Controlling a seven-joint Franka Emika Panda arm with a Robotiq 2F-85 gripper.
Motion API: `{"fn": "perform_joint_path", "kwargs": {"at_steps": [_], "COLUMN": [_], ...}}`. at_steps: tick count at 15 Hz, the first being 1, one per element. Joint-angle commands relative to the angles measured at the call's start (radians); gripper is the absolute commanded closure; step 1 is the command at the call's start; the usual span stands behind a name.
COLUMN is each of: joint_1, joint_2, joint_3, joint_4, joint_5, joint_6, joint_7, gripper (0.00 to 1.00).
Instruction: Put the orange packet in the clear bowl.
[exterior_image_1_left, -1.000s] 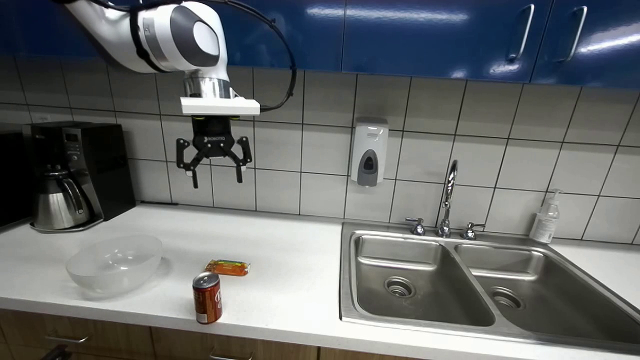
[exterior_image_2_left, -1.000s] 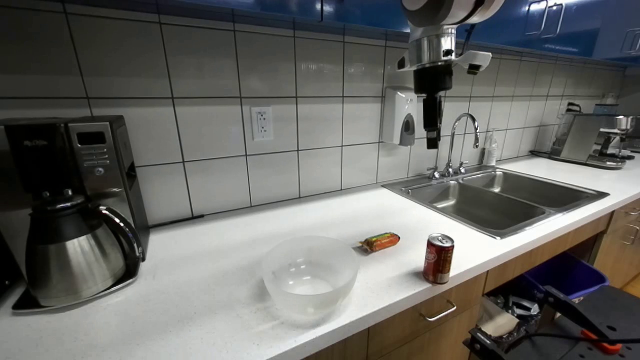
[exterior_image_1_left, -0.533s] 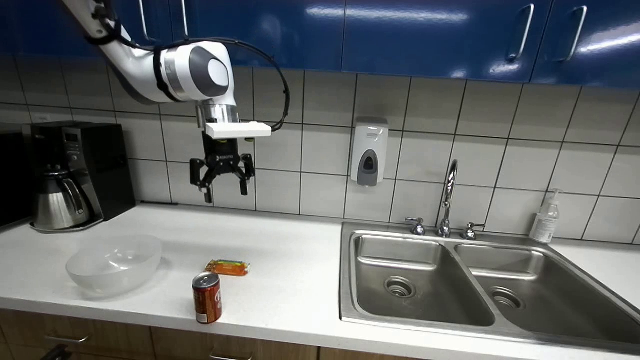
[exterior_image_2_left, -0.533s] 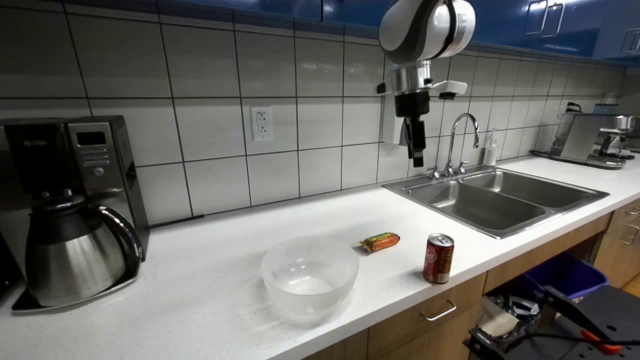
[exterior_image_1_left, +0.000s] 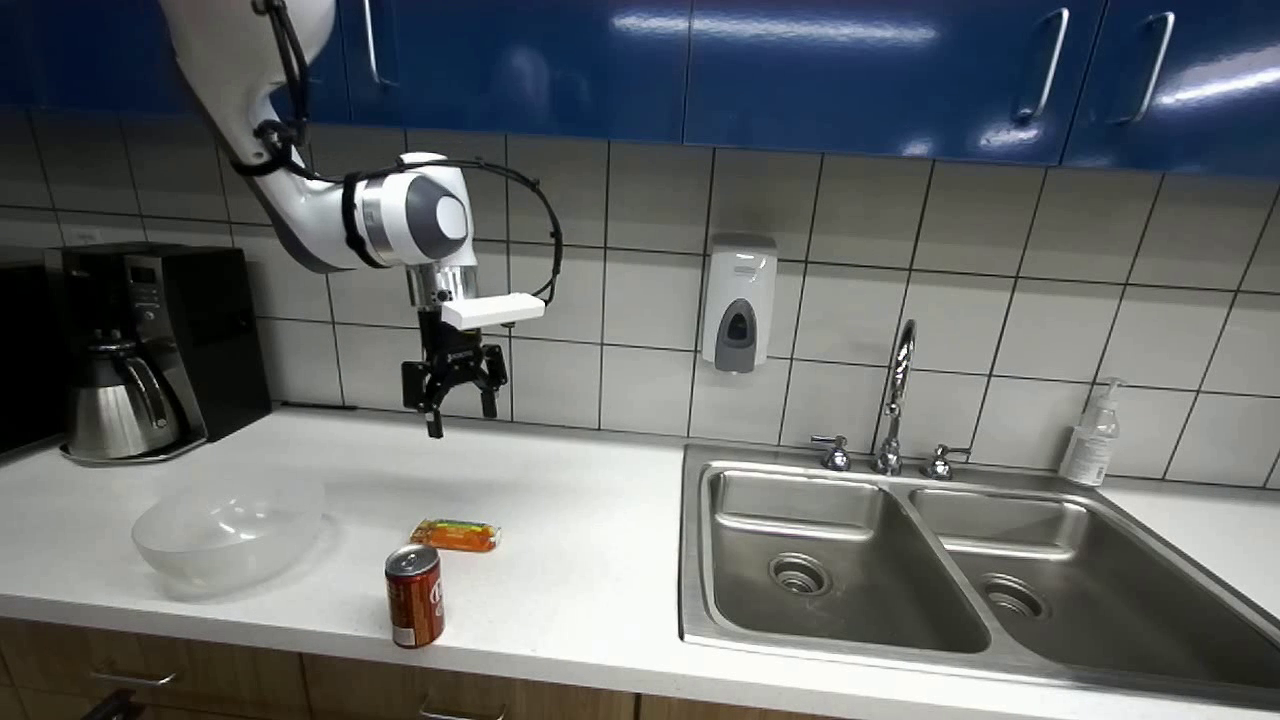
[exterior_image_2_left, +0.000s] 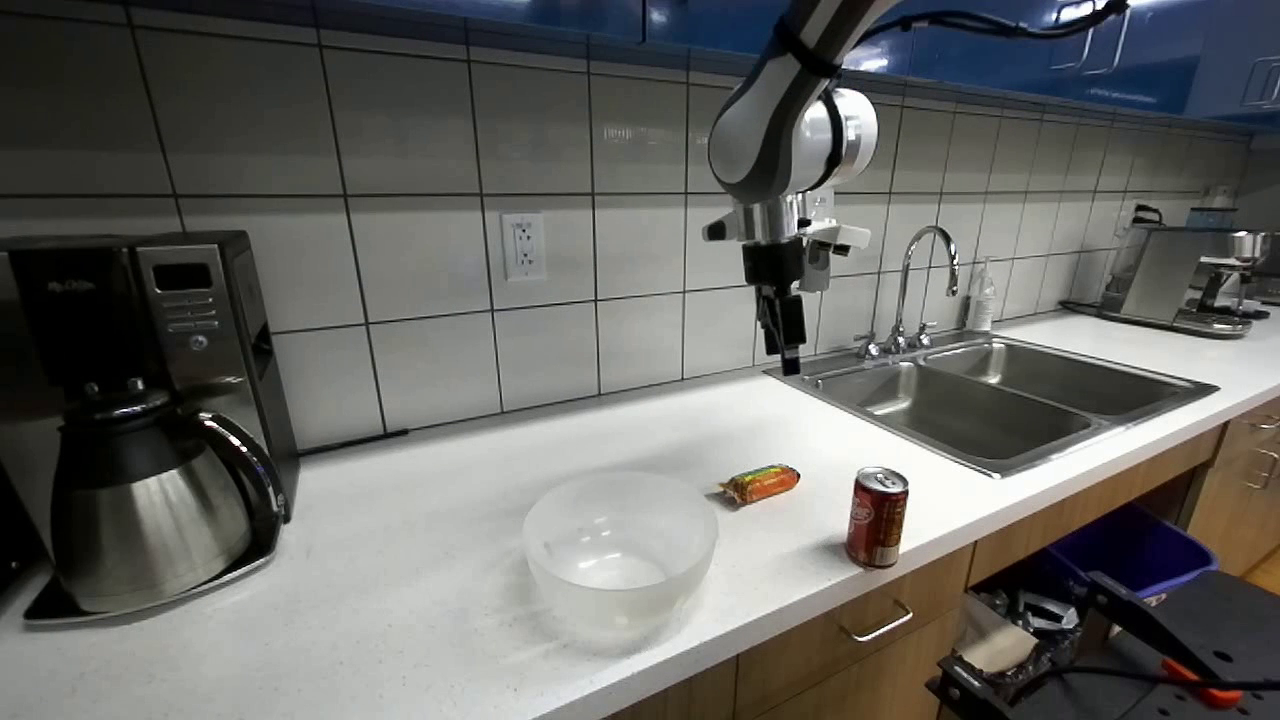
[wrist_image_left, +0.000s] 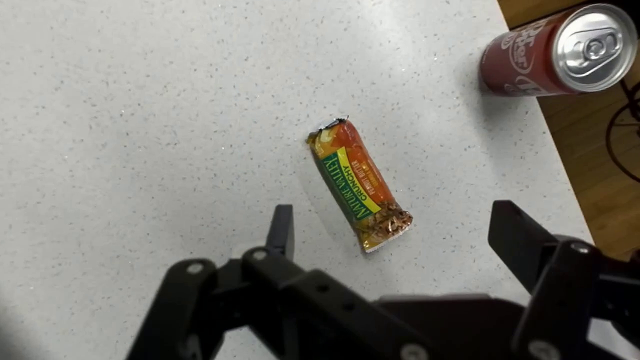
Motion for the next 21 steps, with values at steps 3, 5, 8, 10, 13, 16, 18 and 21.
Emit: {"fn": "perform_joint_path", "kwargs": {"at_steps": [3, 5, 8, 10, 13, 16, 18, 21], "joint_1": [-0.062, -0.076, -0.098, -0.111, -0.125, -0.130, -0.133, -0.136], "joint_2": [0.176, 0.221, 0.274, 0.306, 0.349, 0.370, 0.370, 0.357], "joint_3": [0.047, 0.057, 0.075, 0.087, 0.102, 0.114, 0.124, 0.138], "joint_4": [0.180, 0.220, 0.272, 0.303, 0.336, 0.330, 0.304, 0.261], "joint_5": [-0.013, -0.013, -0.007, -0.005, 0.006, 0.014, 0.021, 0.033], "joint_6": [-0.003, 0.008, 0.007, 0.009, 0.005, 0.004, 0.017, 0.032], "joint_7": [-0.087, -0.111, -0.165, -0.211, -0.263, -0.279, -0.278, -0.276], "gripper": [0.00, 0.00, 0.00, 0.00, 0.00, 0.00, 0.00, 0.00]}}
